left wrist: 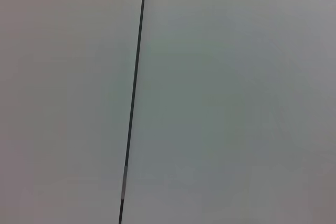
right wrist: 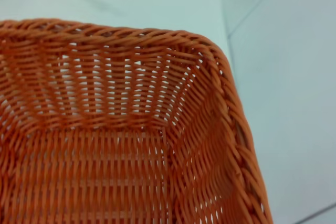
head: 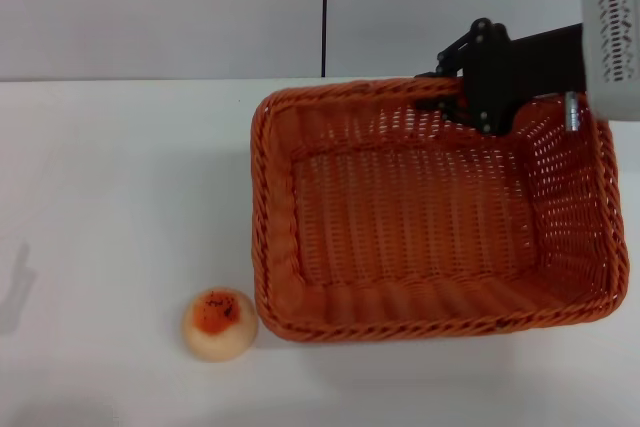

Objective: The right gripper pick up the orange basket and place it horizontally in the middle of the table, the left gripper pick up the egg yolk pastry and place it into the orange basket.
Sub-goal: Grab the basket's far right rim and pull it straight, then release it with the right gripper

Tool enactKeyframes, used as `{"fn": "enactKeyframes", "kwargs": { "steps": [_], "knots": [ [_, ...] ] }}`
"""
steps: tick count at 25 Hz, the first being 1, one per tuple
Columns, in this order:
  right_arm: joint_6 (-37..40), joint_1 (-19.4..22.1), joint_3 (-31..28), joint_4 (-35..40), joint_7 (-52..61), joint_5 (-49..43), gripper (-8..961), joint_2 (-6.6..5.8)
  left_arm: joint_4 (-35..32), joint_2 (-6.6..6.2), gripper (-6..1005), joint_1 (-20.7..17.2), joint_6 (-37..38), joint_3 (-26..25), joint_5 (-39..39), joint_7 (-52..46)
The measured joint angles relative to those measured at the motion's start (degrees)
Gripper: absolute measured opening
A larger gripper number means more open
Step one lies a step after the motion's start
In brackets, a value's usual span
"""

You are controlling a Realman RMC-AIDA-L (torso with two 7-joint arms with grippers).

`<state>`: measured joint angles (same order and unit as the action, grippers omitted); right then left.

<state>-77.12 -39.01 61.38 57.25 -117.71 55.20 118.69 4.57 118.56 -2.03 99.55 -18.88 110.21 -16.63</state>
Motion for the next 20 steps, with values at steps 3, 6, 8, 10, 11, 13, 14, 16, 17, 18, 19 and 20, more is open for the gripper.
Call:
{"fn": "enactKeyframes", "kwargs": {
  "steps": [3,6,8,10,11,13,14,16,17,18,19,20],
  "knots": [
    [-0.45,0.50,-1.70,-0.73,1.00,1.07,223,0.00,0.00,0.00,743,0.06,0.06,0.28,0.00,0.01],
    [-0.77,0.81,-1.65,-1.18,1.09,2.07,227,0.01,0.00,0.00,742,0.15,0.09,0.38,0.00,0.02],
    [-0.83,0.92,-1.41,-2.03,1.10,2.82,230,0.02,0.00,0.00,741,0.16,0.10,0.45,0.00,0.03],
    [-0.86,0.87,-1.29,-3.33,1.14,3.22,232,0.03,0.00,0.00,740,0.03,0.11,0.53,0.00,0.03],
    [-0.87,0.81,-1.27,-3.94,1.22,3.38,234,0.04,0.00,0.00,740,-0.07,0.12,0.54,0.00,0.03],
    [-0.88,0.85,-1.19,-4.73,1.73,3.56,236,0.08,-0.04,-0.02,739,-0.34,0.12,0.53,0.00,0.03],
    [-0.89,0.94,-1.14,-4.91,2.23,3.58,238,0.10,-0.06,-0.04,739,-0.49,0.16,0.53,0.00,0.03],
    [-0.78,1.15,-1.16,-4.96,3.60,3.59,240,0.13,-0.13,-0.05,738,-0.75,0.31,0.53,0.00,0.03],
    [-0.61,1.33,-1.30,-4.95,4.27,3.59,242,0.13,-0.20,-0.06,738,-0.92,0.42,0.57,0.00,0.03],
    [-0.40,1.58,-1.47,-4.84,4.72,3.60,243,0.14,-0.28,-0.07,737,-1.07,0.55,0.62,0.00,0.03],
    [-0.33,1.96,-1.50,-4.44,4.95,3.60,244,0.14,-0.34,-0.07,737,-1.15,0.69,0.66,0.00,0.03],
    [-0.30,2.30,-1.46,-3.97,5.02,3.59,246,0.14,-0.37,-0.08,736,-1.19,0.76,0.66,0.00,0.03]
  ]
}}
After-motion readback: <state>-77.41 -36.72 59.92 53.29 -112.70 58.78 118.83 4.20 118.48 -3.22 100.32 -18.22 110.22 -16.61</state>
